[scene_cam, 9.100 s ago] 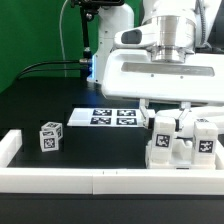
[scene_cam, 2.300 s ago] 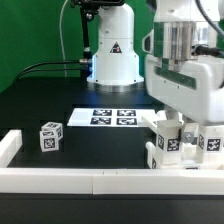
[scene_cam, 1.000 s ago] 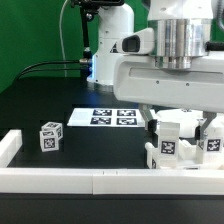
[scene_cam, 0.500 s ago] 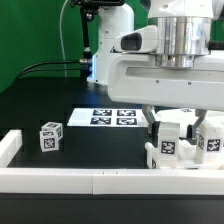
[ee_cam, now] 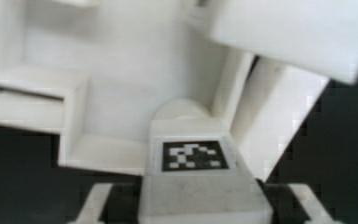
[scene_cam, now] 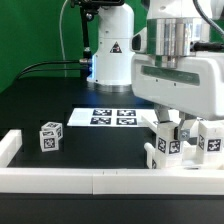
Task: Assemble chair
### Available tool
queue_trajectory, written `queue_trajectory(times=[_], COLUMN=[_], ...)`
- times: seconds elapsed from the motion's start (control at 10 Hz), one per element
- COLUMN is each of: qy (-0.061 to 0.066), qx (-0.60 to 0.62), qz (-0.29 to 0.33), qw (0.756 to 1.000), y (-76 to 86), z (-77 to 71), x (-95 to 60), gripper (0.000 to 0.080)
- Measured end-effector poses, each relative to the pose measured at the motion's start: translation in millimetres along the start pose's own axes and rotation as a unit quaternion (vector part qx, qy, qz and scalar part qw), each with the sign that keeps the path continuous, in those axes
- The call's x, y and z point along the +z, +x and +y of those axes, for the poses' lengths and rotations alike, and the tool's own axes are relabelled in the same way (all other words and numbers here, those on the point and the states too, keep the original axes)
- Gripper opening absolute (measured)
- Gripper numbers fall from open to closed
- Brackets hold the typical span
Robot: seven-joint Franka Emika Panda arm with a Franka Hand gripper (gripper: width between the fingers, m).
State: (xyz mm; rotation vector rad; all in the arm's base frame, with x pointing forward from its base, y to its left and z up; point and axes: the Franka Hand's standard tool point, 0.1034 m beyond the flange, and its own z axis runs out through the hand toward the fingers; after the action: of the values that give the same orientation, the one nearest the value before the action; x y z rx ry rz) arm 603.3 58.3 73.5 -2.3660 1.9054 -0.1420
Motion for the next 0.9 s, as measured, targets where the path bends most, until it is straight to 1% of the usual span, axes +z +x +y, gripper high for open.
queue_trajectory(times=[0.1,0.4,0.5,0.6,0.7,0.8,0.9], qy=[0.008,0.008,0.008,0.008,0.007,0.008,0.010], qx=[0.070,0.152,0.166,0.153,0.105,0.026,-0.054], qz=[-0.007,-0.010,-0.010,-0.010,-0.008,-0.007,-0.006], qw=[0.998,0.988,0.986,0.988,0.994,1.000,0.998], y=[1.3,0.8,0.8,0.8,1.3,3.2,9.0], z=[-0.7,-1.6,-1.7,-1.4,-1.3,-1.4,-1.5], x=[-0.1,-0.2,-0.2,0.1,0.1,0.0,-0.5], gripper=[0.0284,0.0284,0.0284,0.0354,0.0354,0.0545,0.0627])
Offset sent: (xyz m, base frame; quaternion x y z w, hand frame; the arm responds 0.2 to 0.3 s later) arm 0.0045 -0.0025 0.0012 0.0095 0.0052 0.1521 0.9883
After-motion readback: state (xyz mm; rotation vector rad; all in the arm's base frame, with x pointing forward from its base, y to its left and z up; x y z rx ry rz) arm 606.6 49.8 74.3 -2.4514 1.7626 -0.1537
